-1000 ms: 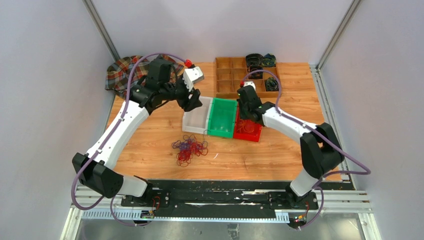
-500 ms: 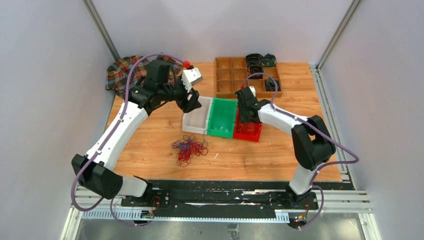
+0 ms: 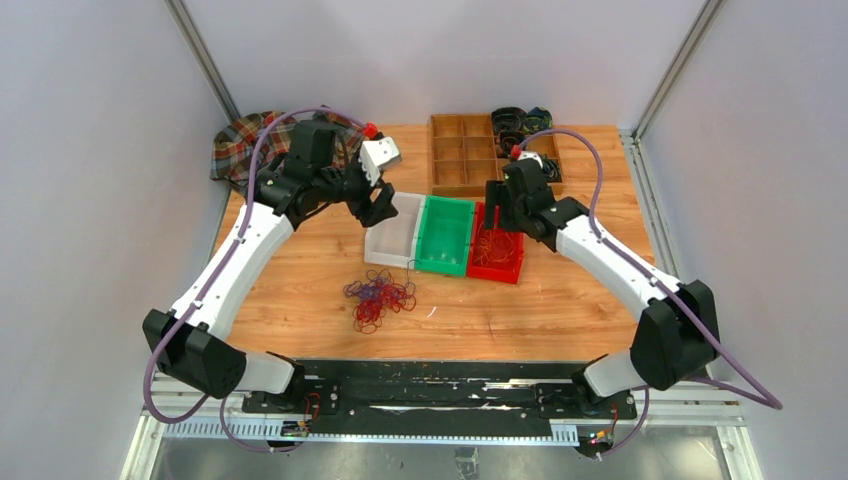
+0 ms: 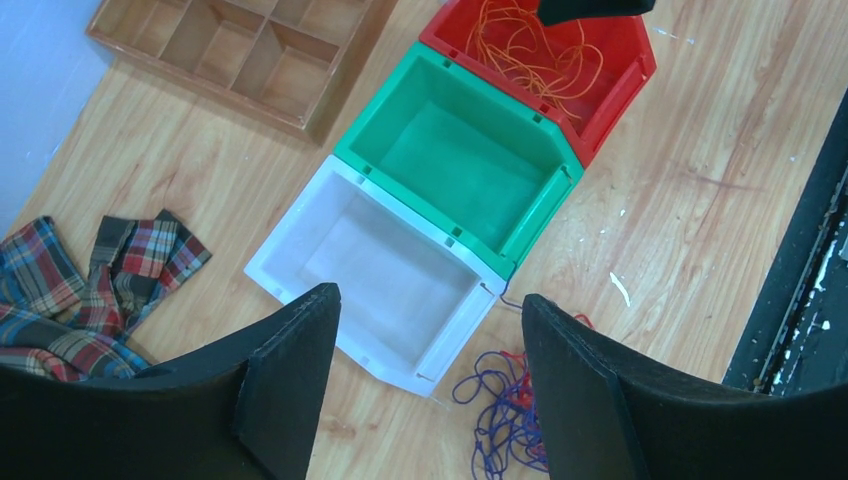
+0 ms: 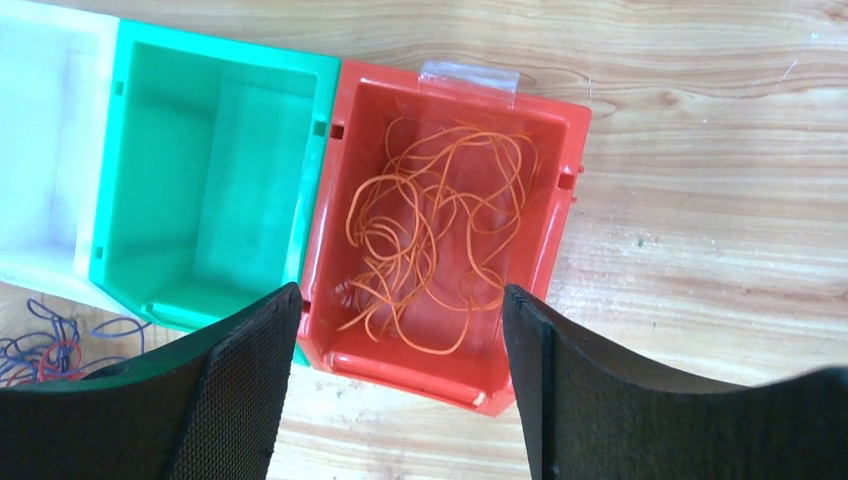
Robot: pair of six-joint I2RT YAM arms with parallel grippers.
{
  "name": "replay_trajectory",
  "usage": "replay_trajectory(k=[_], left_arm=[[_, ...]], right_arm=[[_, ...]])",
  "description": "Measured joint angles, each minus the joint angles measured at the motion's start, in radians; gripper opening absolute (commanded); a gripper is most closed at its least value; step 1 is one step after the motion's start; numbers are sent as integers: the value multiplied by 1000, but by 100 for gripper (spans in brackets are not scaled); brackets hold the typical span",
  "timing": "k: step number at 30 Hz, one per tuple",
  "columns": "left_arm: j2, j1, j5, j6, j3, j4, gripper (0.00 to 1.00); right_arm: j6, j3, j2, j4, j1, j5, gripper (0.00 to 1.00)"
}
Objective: Untangle the cables
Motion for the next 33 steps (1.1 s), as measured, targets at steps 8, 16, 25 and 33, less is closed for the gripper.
replay_trajectory(k=[8,16,25,33], left_arm=[[-2,7,-2,26,-26,-23,72],[4,68,-3,64,-245,-43,57],[24,80,135,182,-428,-72,55],[166,70,155,281,-426,-75,44]], right_arm=[[19,-28,-27,-31,7,-14,57],[18,-141,-103,42,185,42,65],[11,-313,-238,175,317,123,61],[14,-350,-287,217,341,146,56]])
